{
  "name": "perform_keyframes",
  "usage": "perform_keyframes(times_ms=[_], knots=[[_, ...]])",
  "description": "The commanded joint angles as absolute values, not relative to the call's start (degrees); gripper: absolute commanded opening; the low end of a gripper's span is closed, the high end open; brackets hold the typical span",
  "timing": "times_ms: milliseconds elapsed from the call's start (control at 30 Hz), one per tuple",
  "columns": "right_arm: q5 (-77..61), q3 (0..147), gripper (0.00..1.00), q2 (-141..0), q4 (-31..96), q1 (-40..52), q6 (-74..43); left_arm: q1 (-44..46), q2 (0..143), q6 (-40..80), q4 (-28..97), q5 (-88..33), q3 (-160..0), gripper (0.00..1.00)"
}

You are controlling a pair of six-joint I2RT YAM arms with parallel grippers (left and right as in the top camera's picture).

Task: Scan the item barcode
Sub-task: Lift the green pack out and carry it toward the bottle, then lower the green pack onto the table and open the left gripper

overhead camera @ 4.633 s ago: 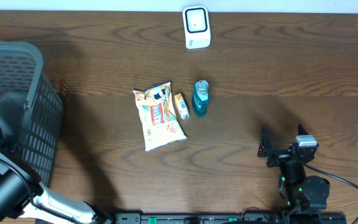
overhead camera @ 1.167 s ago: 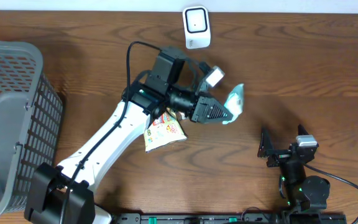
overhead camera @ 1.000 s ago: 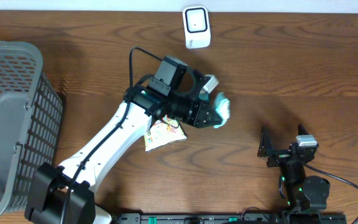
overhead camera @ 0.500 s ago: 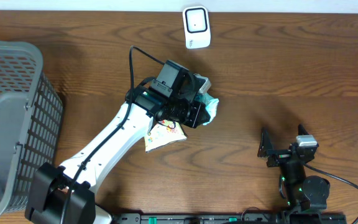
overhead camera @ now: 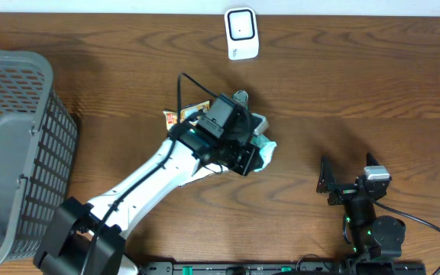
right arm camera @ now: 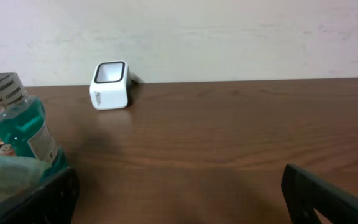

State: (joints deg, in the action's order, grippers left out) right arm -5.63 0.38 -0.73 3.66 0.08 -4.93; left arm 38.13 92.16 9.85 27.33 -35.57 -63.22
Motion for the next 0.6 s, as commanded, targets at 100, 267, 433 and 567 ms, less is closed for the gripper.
perform_keyframes(times_ms=[100,267,433,567], knots=[[-5.48,0.32,0.99,-0.67,3.90,0.25,-4.19,41.32,91.74,8.40,26.74,-17.28,-62.78,0.07],[-5.48,0.32,0.99,-0.67,3.90,0.25,-4.19,42.37,91.85,8.38,26.70,-12.25,-62.76,0.08],[-5.48,0.32,0.99,-0.67,3.90,0.25,-4.19,42.48,93.38,8.40,26.68,-11.97,-62.74,0.08],[-5.48,0.32,0.99,-0.67,3.90,0.25,-4.19,42.74,95.39,8.99,26.68,-12.27,-62.74,0.08]])
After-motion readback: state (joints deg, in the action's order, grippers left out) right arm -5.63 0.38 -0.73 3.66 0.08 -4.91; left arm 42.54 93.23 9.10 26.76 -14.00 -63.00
